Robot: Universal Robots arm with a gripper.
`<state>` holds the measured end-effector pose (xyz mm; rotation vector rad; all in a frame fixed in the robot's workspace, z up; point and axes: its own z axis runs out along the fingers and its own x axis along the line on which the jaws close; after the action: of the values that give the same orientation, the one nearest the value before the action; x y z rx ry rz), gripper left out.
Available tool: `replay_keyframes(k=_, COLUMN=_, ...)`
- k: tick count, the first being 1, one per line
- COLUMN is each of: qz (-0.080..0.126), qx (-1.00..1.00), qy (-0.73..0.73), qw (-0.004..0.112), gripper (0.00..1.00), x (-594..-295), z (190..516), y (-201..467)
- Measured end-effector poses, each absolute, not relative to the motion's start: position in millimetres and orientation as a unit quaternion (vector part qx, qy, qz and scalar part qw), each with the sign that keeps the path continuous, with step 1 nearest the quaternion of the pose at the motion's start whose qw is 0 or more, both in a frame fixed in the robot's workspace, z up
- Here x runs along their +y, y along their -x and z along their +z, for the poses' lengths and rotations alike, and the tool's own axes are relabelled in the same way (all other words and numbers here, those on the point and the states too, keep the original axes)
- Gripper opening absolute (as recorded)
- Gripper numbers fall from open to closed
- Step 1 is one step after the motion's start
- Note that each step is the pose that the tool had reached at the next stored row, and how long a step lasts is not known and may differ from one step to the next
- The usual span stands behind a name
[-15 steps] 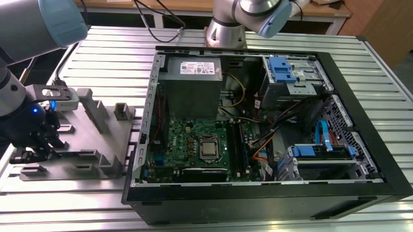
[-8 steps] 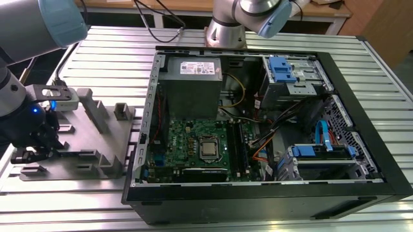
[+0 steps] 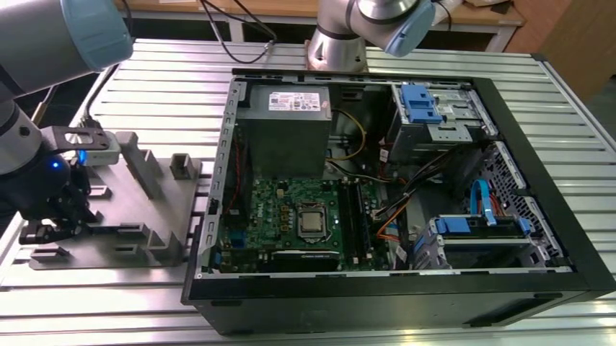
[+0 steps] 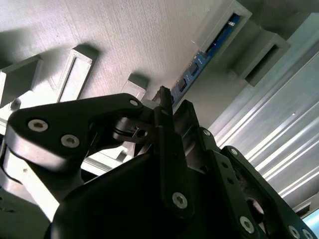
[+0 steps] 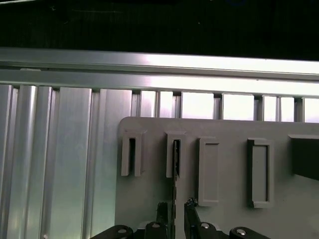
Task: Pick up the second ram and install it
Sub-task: 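Pick up the second ram and move it above second insertion slot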
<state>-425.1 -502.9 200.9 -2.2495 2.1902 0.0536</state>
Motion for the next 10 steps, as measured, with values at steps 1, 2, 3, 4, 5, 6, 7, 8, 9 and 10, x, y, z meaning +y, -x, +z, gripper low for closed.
replay_keyframes(k=1, qz=0.017, qx=0.698, qy=0.716, qw=0.001, gripper=0.25, x=-502.9, z=201.0, y=425.1)
replay_keyframes(k=2, qz=0.017, qx=0.698, qy=0.716, qw=0.001, gripper=0.25, x=-502.8, z=200.9, y=425.0)
replay_keyframes(k=3, qz=0.017, qx=0.698, qy=0.716, qw=0.001, gripper=0.25, x=-502.9, z=201.0, y=425.0)
replay_keyframes(k=4, qz=0.017, qx=0.697, qy=0.716, qw=0.001, gripper=0.25, x=-502.9, z=200.9, y=424.9)
replay_keyframes(k=5, qz=0.017, qx=0.698, qy=0.716, qw=0.001, gripper=0.23, x=-502.9, z=200.9, y=424.9)
replay_keyframes(k=6, qz=0.017, qx=0.698, qy=0.716, qw=0.001, gripper=0.23, x=-502.9, z=201.0, y=424.9)
replay_keyframes(k=7, qz=0.017, qx=0.697, qy=0.716, qw=0.001, gripper=0.16, x=-502.9, z=200.9, y=424.8)
replay_keyframes(k=8, qz=0.017, qx=0.698, qy=0.716, qw=0.001, gripper=0.16, x=-502.8, z=200.9, y=424.8)
replay_keyframes(k=9, qz=0.017, qx=0.698, qy=0.716, qw=0.001, gripper=0.16, x=-502.9, z=201.0, y=424.7)
replay_keyframes(k=10, qz=0.017, qx=0.698, qy=0.716, qw=0.001, gripper=0.16, x=-502.8, z=201.0, y=424.7)
